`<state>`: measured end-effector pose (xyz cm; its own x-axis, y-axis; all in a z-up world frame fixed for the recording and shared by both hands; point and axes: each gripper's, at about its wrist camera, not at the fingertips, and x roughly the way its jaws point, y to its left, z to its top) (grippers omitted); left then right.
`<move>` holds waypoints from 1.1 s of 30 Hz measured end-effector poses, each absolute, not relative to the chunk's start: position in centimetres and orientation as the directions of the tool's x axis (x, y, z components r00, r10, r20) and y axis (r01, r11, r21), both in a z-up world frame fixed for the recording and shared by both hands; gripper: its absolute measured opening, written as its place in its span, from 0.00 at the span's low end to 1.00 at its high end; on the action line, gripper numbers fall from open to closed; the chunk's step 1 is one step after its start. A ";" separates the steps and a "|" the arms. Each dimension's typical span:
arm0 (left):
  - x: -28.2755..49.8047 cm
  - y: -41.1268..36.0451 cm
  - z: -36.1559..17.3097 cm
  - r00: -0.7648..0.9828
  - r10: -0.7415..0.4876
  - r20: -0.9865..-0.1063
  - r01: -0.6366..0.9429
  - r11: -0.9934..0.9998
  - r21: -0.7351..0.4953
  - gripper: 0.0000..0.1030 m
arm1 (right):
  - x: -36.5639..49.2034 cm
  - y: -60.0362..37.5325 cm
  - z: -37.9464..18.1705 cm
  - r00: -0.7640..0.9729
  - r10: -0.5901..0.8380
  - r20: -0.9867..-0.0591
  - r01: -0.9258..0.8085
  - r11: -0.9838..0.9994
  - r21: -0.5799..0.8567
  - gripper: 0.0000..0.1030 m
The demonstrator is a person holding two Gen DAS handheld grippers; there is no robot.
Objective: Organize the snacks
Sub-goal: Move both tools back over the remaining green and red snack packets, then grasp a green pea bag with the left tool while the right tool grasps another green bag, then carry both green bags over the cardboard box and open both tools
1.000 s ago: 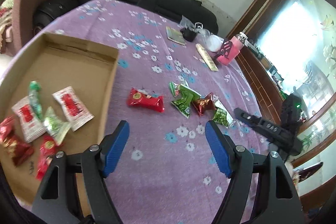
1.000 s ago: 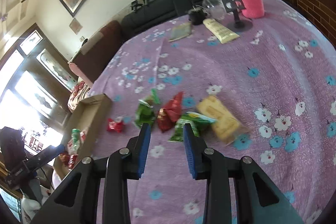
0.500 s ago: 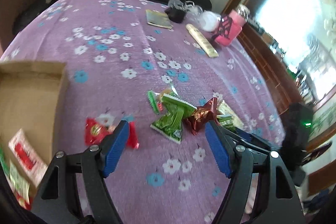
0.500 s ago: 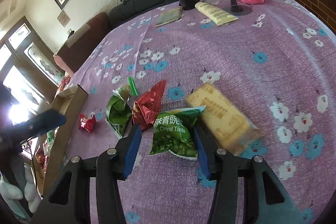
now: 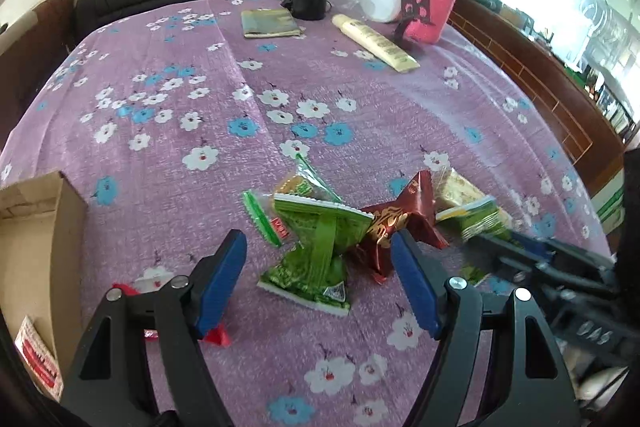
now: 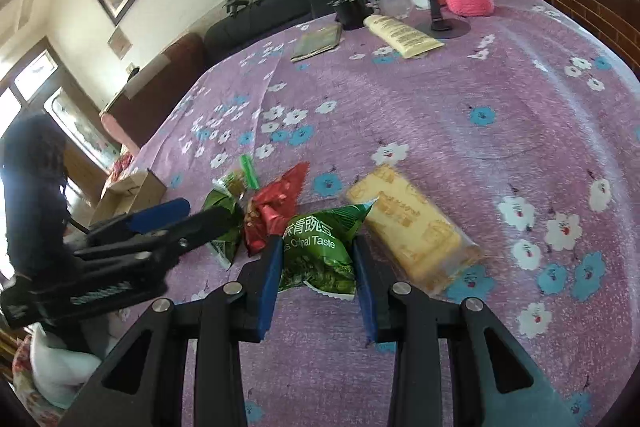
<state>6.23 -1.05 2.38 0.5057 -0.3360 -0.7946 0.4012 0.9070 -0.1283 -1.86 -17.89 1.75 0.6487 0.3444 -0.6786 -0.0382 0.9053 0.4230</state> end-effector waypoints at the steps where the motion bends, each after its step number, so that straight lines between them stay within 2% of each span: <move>1: 6.3 -1.2 2.3 0.498 -0.343 -0.796 0.407 0.904 -0.135 0.69 | -1.9 -18.2 1.8 0.652 0.344 -0.676 -0.030 0.902 0.430 0.33; 2: 6.4 -1.3 2.1 0.487 -0.356 -0.797 0.413 0.898 -0.149 0.65 | -2.0 -18.5 1.8 0.659 0.341 -0.671 -0.022 0.900 0.435 0.33; 4: 6.4 -1.6 1.9 0.471 -0.363 -0.804 0.422 0.893 -0.156 0.41 | -2.0 -18.8 1.9 0.665 0.340 -0.665 -0.015 0.896 0.443 0.33; 7: 5.8 -1.9 1.8 0.484 -0.346 -0.804 0.435 0.892 -0.122 0.32 | -2.0 -19.0 2.0 0.671 0.336 -0.661 -0.007 0.894 0.447 0.33; 12: 4.4 -1.6 2.6 0.506 -0.365 -0.782 0.431 0.892 -0.137 0.31 | -2.2 -19.0 2.3 0.689 0.325 -0.647 -0.013 0.899 0.438 0.33; 18: 1.2 0.3 4.8 0.530 -0.424 -0.734 0.416 0.885 -0.211 0.31 | -2.5 -18.6 2.8 0.711 0.317 -0.628 -0.035 0.907 0.419 0.33; 24: -3.2 5.7 7.7 0.591 -0.453 -0.668 0.339 0.890 -0.304 0.31 | -3.0 -17.9 3.2 0.727 0.311 -0.612 -0.060 0.917 0.395 0.33; 27: -5.5 10.2 8.9 0.637 -0.424 -0.644 0.262 0.905 -0.336 0.31 | -3.8 -16.8 4.2 0.743 0.291 -0.603 -0.077 0.932 0.355 0.33; 33: -8.9 17.4 9.0 0.700 -0.282 -0.657 0.111 0.951 -0.290 0.31 | -5.8 -12.0 6.9 0.719 0.389 -0.576 -0.213 0.912 0.350 0.33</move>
<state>-8.87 17.44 9.01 0.6995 -0.2820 -0.6566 0.1107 0.9505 -0.2902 -5.85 -11.98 6.89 0.7191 0.3886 -0.5761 -0.2128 0.9124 0.3497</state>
